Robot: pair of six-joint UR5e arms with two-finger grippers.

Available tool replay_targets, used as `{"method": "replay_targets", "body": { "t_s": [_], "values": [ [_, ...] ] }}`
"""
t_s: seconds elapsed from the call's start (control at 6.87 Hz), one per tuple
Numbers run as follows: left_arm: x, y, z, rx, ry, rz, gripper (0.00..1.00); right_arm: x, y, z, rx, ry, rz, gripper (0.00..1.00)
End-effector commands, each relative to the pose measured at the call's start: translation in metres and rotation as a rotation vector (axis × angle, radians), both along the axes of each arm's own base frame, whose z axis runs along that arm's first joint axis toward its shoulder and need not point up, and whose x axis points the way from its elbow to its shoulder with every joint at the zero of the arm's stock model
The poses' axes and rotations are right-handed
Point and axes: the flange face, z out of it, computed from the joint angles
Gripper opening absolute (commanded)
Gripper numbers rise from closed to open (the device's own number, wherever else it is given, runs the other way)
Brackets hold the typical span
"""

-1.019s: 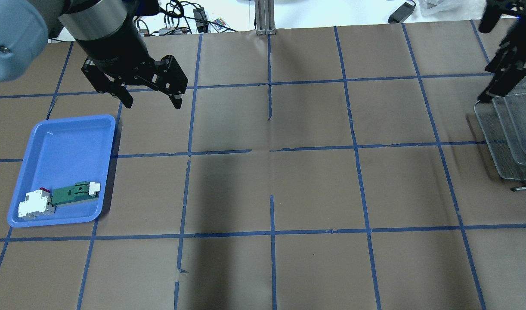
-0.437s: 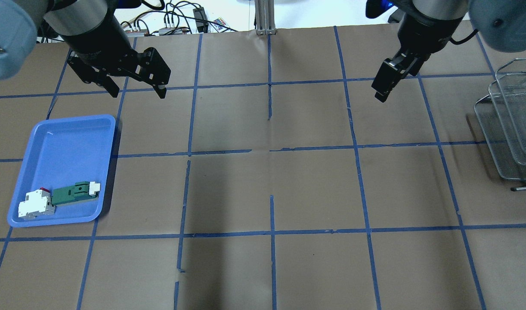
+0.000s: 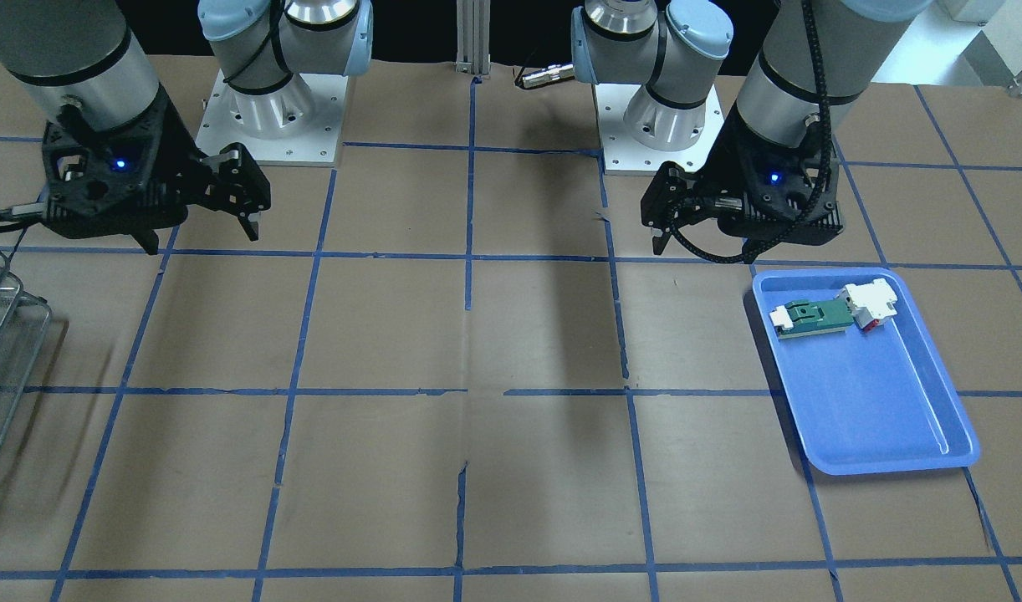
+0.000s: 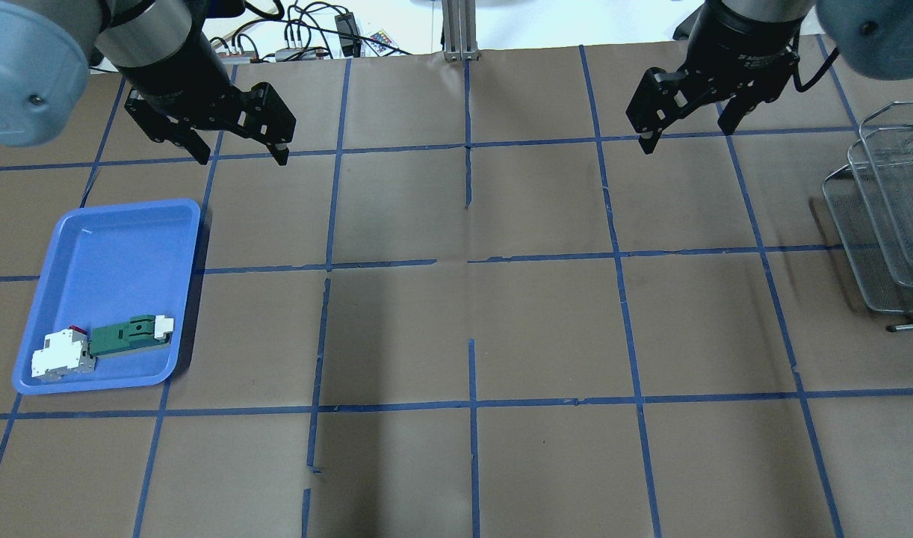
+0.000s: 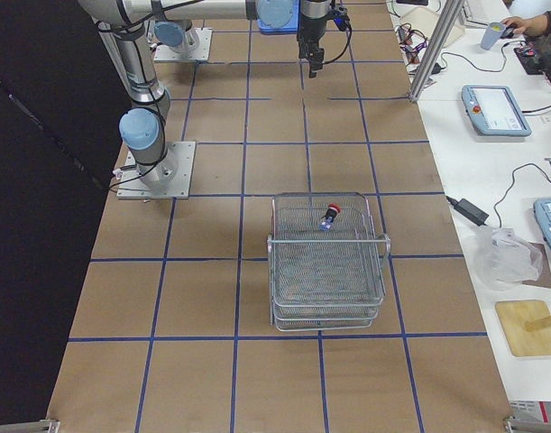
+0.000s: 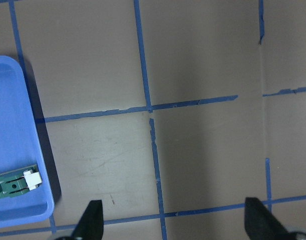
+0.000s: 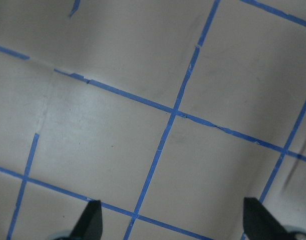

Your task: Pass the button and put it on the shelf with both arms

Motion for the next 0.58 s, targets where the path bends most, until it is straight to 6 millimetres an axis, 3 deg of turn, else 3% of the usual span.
{"method": "replay_targets", "body": {
  "t_s": [0.0, 0.44],
  "values": [
    [0.0003, 0.0002, -0.0044, 0.003, 0.000, 0.005, 1.00, -0.0131, 0.0025, -0.0003, 0.008, 0.050, -0.226, 1.00],
    [0.0011, -0.0021, -0.0041, -0.012, 0.000, 0.013, 1.00, -0.0140, 0.0070, 0.0026, 0.006, 0.061, -0.225, 1.00]
  ]
}}
